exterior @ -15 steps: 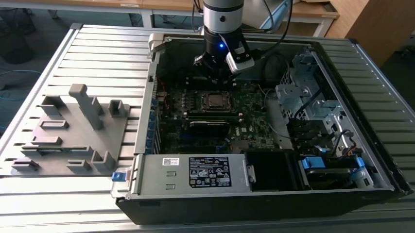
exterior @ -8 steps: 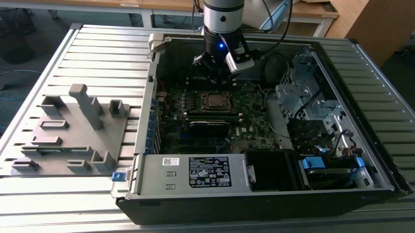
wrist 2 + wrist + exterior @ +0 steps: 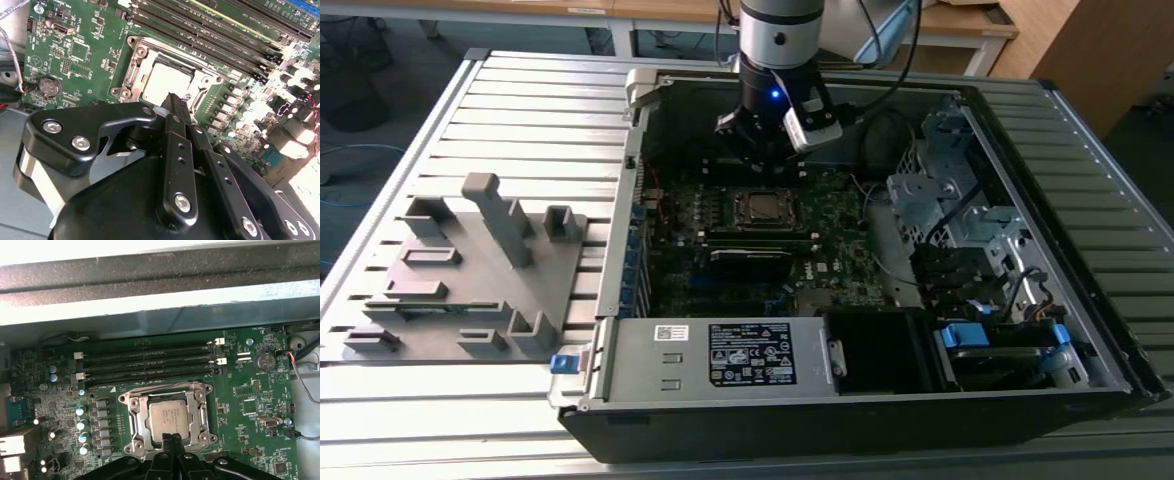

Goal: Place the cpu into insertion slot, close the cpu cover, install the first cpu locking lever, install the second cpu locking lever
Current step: 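Install the second cpu locking lever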

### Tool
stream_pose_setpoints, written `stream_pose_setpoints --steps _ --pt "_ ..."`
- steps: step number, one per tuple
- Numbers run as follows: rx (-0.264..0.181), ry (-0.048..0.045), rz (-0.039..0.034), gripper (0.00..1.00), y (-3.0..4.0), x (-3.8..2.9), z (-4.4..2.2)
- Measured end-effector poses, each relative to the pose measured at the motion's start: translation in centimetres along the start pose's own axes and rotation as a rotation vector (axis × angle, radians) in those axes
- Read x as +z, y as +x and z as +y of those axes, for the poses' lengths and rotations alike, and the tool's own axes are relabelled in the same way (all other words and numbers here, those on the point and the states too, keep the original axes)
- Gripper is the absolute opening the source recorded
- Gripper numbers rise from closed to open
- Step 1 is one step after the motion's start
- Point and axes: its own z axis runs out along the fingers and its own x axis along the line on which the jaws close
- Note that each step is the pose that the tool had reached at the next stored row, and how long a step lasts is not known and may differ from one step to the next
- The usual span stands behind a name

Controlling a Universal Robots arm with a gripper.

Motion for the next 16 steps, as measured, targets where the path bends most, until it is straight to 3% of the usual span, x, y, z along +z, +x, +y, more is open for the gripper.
stream_pose_setpoints --steps 5,16 --pt "0.000 0.0000 0.0008 0.10 -0.05 0.01 -0.26" --pt "0.000 0.0000 0.0008 0.10 -0.31 0.04 -2.09"
